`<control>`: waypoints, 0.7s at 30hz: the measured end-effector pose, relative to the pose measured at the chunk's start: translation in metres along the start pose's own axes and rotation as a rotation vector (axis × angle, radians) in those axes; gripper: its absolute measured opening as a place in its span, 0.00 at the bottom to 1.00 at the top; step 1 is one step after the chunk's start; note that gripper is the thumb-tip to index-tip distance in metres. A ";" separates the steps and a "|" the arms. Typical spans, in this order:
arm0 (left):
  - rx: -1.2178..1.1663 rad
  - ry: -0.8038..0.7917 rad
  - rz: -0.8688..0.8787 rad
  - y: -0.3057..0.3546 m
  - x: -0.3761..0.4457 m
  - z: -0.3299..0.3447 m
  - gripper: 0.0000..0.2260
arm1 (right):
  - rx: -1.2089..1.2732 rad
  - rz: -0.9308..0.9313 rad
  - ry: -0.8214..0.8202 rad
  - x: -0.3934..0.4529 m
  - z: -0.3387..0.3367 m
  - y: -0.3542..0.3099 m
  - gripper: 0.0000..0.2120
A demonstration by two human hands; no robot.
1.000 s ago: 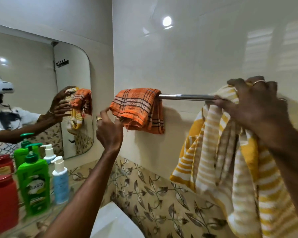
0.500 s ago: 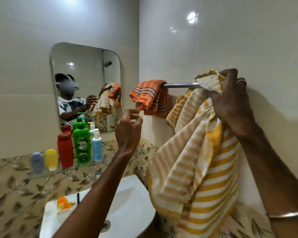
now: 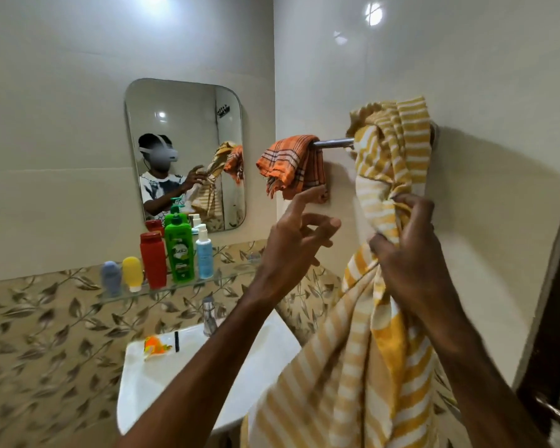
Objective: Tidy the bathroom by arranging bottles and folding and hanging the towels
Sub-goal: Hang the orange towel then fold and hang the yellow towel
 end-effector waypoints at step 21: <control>-0.373 0.425 -0.528 -0.047 -0.133 -0.048 0.08 | -0.105 -0.066 -0.169 -0.125 0.042 0.052 0.21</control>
Point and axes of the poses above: each hand's wrist, its own x-axis towards the middle knuckle, its own z-axis out of the palm, y = z × x, the point moved 8 cm from there along x, towards the middle knuckle, and after that the axes turned 6 degrees about x, right-handed, at the moved point
